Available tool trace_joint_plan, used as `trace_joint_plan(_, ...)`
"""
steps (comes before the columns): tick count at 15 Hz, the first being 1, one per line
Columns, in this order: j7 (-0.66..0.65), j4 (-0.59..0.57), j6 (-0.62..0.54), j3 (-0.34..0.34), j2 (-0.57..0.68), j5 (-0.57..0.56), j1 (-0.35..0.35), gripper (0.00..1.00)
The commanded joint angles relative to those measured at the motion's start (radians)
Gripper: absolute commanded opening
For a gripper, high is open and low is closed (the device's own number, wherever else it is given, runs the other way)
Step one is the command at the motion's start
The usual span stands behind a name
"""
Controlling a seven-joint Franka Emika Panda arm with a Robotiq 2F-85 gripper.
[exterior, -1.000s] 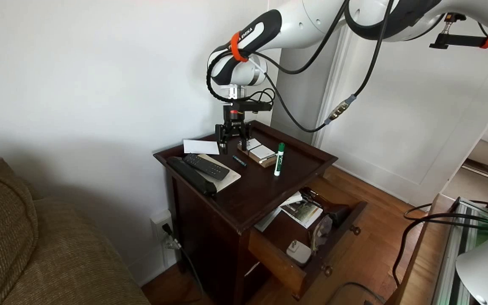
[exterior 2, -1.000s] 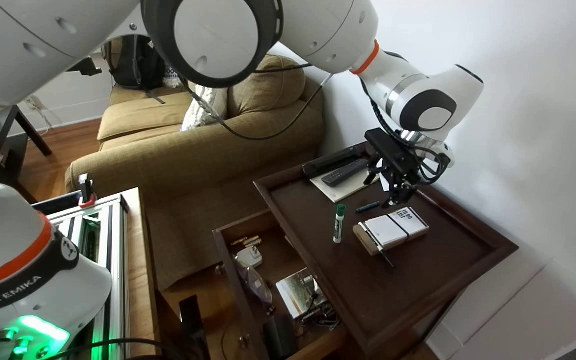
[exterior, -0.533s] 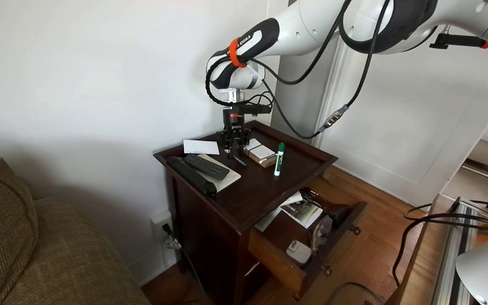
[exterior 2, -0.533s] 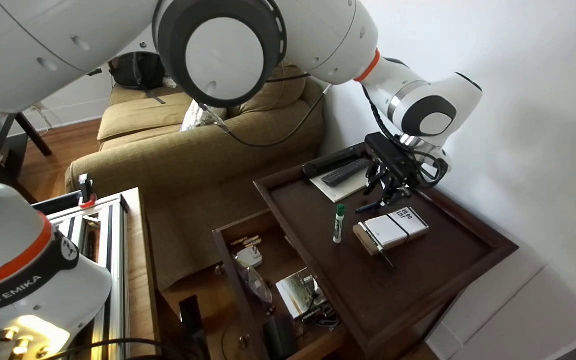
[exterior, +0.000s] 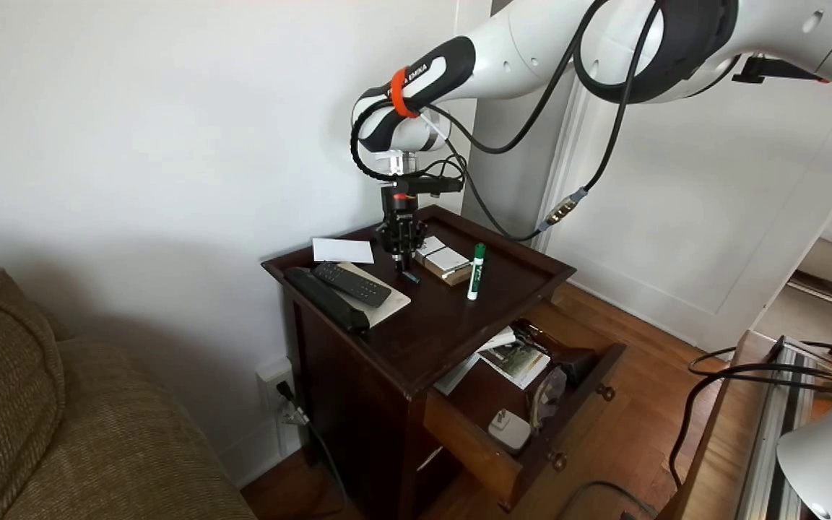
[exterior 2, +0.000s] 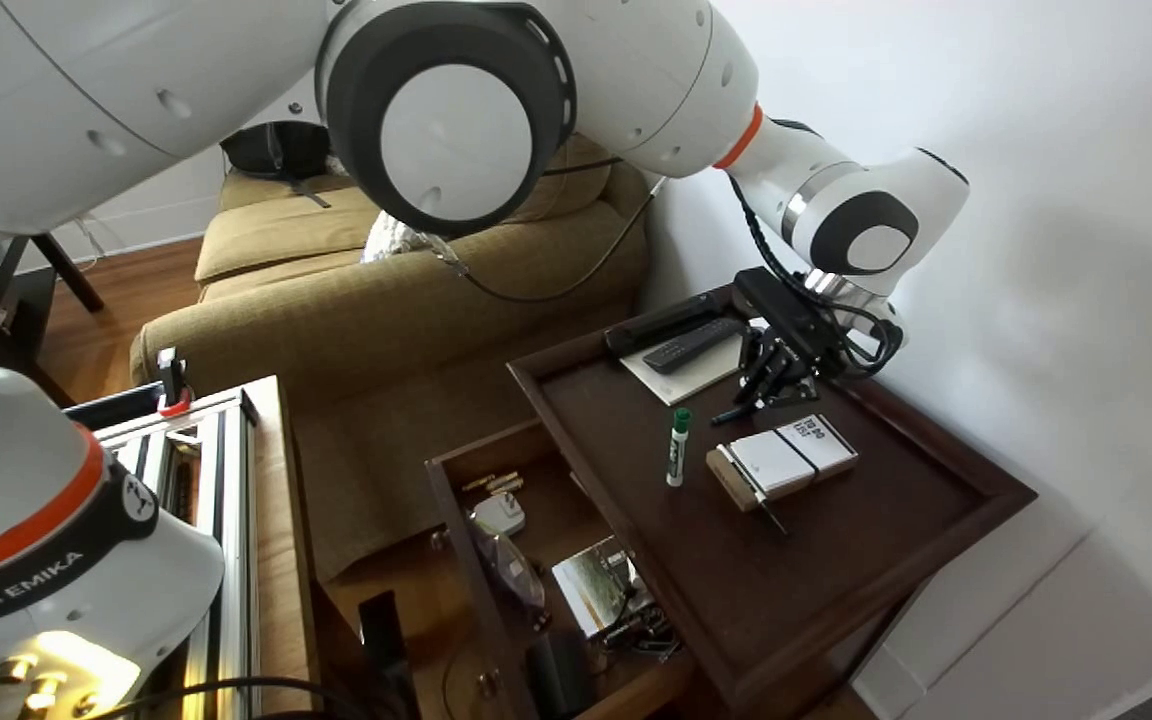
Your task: Use the crayon to write on the white book.
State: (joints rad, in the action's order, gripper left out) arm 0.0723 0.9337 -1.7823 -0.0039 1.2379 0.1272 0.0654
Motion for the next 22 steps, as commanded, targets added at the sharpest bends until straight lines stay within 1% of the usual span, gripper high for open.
trace_joint_plan(1, -0.019, -0.075, 0.031, 0.001, 0.044, -0.024, 0.005, 0.5)
trace_joint_plan(3, -0.023, -0.092, 0.027, -0.003, 0.055, -0.028, 0.002, 0.64)
trace_joint_plan(6, -0.029, -0.115, 0.018, -0.003, 0.07, -0.031, 0.001, 0.88)
trace_joint_plan(7, -0.028, -0.122, 0.019, -0.003, 0.074, -0.032, 0.002, 0.87)
trace_joint_plan(8, -0.028, -0.13, 0.022, -0.004, 0.079, -0.035, 0.001, 0.67)
trace_joint_plan(9, -0.028, -0.139, 0.026, -0.004, 0.084, -0.038, 0.001, 0.57)
trace_joint_plan(10, -0.028, -0.146, 0.028, -0.005, 0.09, -0.041, 0.0, 0.57)
trace_joint_plan(11, -0.023, -0.138, 0.024, -0.017, 0.087, -0.031, -0.006, 0.5)
trace_joint_plan(15, -0.023, -0.151, 0.033, -0.029, 0.096, -0.035, -0.008, 0.18)
trace_joint_plan(17, -0.023, -0.152, 0.035, -0.035, 0.097, -0.036, -0.009, 0.04)
trace_joint_plan(18, -0.023, -0.151, 0.036, -0.037, 0.097, -0.035, -0.009, 0.0)
trace_joint_plan(22, -0.027, -0.146, 0.039, -0.036, 0.094, -0.027, -0.007, 0.02)
